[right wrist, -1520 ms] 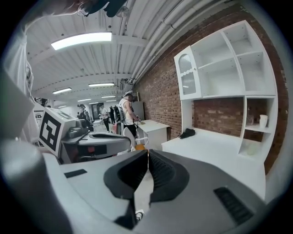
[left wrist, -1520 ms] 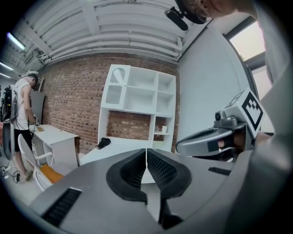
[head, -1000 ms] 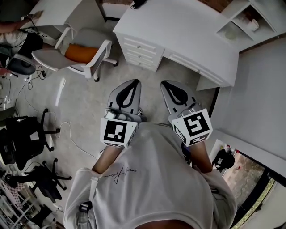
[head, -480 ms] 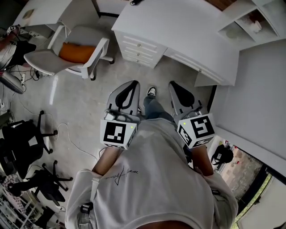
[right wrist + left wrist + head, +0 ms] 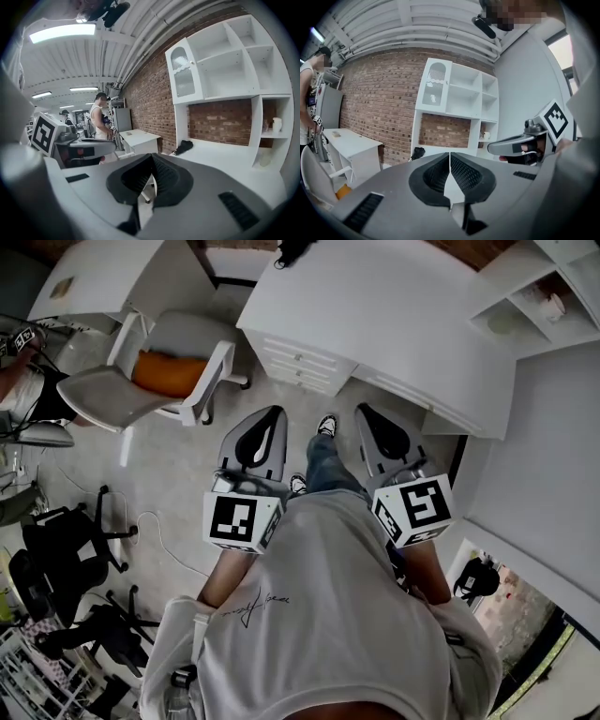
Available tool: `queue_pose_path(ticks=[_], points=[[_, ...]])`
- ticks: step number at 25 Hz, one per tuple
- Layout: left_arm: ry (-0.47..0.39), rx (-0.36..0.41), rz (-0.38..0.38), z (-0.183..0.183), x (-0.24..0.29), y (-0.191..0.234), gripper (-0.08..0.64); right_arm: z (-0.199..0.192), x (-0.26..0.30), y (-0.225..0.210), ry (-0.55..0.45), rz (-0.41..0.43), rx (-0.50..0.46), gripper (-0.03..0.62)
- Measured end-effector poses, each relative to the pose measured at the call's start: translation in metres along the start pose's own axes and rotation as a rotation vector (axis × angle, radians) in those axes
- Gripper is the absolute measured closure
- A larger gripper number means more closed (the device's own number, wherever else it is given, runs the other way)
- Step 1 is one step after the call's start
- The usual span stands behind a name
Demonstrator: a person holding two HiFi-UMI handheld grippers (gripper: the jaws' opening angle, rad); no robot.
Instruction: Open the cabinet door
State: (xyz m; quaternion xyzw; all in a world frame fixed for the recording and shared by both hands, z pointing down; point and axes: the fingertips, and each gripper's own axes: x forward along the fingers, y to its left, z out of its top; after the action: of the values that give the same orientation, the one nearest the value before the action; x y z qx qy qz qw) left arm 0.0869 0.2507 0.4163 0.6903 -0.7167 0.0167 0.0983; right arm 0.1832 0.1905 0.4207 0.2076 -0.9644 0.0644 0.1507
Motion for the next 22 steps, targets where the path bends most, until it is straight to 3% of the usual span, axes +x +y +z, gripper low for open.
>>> queue_pose_path(ticks=[6,11,14,18,22], points=[[0.008,0.026,-0.003,0.027,0.076,0.020,0.543,0.024,0.048,-0.048,-0.032,0.069,0.021,0.568],[-0.032,0.010,-0.034,0.053,0.132,0.029,0.543,0.044,0.076,-0.079,-0.062,0.202,0.243,0.568],[-0.026,0.006,-0.059,0.060,0.162,0.027,0.543,0.051,0.091,-0.101,-0.082,0.210,0.250,0.568],[0.050,0.011,-0.124,0.059,0.190,0.016,0.543,0.050,0.109,-0.127,-0.053,0.189,0.284,0.569],[0.053,-0.005,-0.177,0.060,0.210,0.013,0.545,0.048,0.122,-0.140,-0.039,0.221,0.272,0.569]])
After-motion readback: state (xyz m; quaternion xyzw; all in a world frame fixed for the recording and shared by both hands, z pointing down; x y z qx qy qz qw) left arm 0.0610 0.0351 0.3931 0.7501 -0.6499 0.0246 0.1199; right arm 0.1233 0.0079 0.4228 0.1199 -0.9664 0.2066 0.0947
